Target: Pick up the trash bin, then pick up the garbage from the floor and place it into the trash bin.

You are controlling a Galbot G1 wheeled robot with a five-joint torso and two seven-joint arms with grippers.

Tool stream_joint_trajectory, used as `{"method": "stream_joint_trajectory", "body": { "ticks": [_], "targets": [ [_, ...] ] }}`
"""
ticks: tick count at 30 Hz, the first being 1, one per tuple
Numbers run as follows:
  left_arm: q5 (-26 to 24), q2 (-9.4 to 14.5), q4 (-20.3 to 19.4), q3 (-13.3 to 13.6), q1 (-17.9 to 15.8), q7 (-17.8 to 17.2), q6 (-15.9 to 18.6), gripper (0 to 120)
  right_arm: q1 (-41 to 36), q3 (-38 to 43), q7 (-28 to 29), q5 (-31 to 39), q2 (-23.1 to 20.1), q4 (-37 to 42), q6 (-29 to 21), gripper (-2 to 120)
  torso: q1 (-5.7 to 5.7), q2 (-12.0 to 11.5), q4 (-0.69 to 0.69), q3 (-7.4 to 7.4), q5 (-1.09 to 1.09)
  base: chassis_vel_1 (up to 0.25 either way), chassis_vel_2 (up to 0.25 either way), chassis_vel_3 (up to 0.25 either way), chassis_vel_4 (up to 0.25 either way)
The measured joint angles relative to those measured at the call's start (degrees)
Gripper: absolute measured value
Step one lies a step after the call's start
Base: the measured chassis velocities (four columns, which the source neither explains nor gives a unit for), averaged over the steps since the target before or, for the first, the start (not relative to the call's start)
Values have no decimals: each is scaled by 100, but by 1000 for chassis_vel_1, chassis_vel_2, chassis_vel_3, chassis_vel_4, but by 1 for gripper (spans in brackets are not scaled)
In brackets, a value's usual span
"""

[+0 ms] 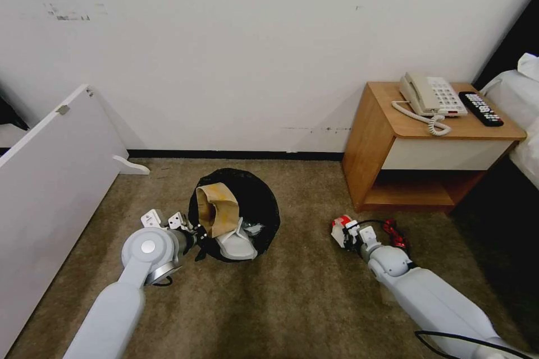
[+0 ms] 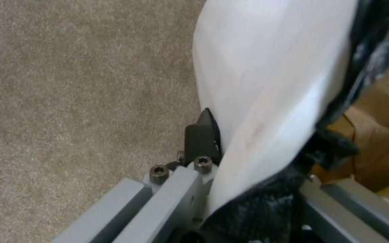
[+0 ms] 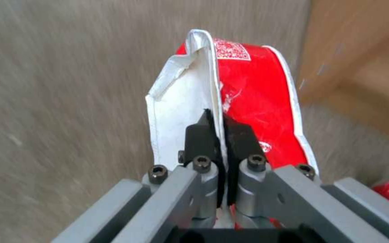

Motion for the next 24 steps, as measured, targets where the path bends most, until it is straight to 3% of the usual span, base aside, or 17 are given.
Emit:
{"method": "stream_joint_trajectory", "body": {
  "ticks": [8, 24],
  "targets": [
    [-266, 145, -127, 76, 8, -128, 63, 0, -277, 239, 389, 578, -648, 1770, 152, 0, 0, 0, -1, 0, -2, 0, 0, 0, 0],
    [-404, 147, -305, 89, 107, -232, 65, 0, 232, 303, 784, 932, -681, 2805, 321, 0, 0, 0, 0, 0, -2, 0, 0, 0, 0]
  ]
}}
